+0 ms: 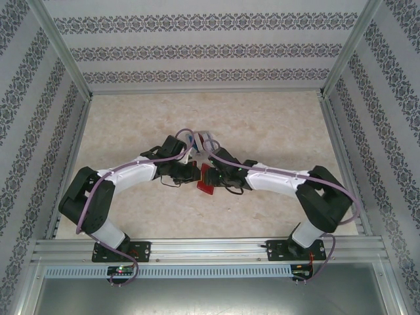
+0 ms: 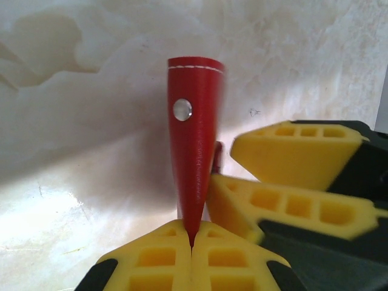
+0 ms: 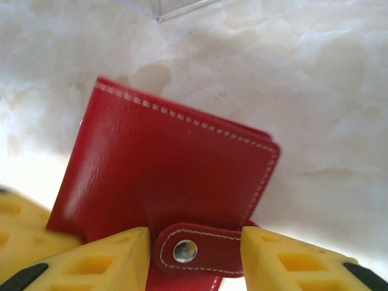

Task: Put the credit cards into the card holder
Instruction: Pick up the card holder from the center of the table, then open the button on the card holder.

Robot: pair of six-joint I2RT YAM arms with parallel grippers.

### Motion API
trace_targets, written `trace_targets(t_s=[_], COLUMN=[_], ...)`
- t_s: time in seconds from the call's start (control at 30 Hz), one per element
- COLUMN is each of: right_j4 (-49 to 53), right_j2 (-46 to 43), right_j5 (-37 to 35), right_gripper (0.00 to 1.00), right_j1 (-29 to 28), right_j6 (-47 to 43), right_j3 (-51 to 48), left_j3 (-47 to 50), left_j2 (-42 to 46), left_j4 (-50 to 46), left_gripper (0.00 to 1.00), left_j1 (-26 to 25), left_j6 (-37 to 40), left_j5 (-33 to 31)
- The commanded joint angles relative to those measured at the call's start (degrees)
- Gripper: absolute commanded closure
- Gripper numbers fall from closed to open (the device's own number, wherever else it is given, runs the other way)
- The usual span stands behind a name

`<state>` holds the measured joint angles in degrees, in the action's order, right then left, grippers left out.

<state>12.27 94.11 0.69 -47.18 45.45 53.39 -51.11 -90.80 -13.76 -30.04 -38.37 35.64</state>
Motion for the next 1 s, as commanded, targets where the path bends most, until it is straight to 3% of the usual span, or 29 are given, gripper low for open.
trace_targets(t_s=[0.0,0.17,0.27,0.4,0.53,0.67,0.7,0.77,0.97], right_j4=[3.7,5.2,4.5,4.3,0.5,-12.0,-13.6,-16.8,-20.8], right_j2=[2.2,1.4,0.3,-2.1,-6.8,-10.9,-11.7,-13.6,-20.4], right_j5=[-5.5,-9.7,-9.6,-10.1,-8.3,1.2,2.4,3.9,6.7], right_gripper=[0.58,0.74,0.88,0.99,1.00,1.00,1.00,1.00,1.00], right_j1=[-1.3,-1.4,-1.3,-1.3,-0.4,0.8,1.0,1.1,2.8], right_j6=[1.9,2.6,3.1,3.5,4.4,-0.8,-1.0,-1.9,-2.2], right_j3=[3.1,1.2,-0.8,-2.7,-7.5,-13.9,-14.9,-17.1,-20.4], left_j3=[0.3,0.1,0.2,-0.3,-0.2,0.0,-0.1,0.3,0.8], left_j2=[0.4,-0.2,-0.4,-1.1,-1.7,-4.4,-4.9,-5.3,-2.3], left_j4=[2.9,2.7,2.8,0.7,-0.8,-1.2,-0.9,-0.2,-2.1], left_gripper=[1.00,1.00,1.00,1.00,1.00,0.96,0.93,0.66,0.48], left_j1=[-1.0,-0.9,-1.0,-0.9,-0.9,-0.8,-0.8,-0.9,-0.9], left_j6=[-1.7,-1.6,-1.7,-1.0,-0.7,-1.2,-1.5,-2.0,-0.3], left_j5=[3.5,2.5,2.2,0.1,-1.4,-1.4,-0.6,0.7,-1.2])
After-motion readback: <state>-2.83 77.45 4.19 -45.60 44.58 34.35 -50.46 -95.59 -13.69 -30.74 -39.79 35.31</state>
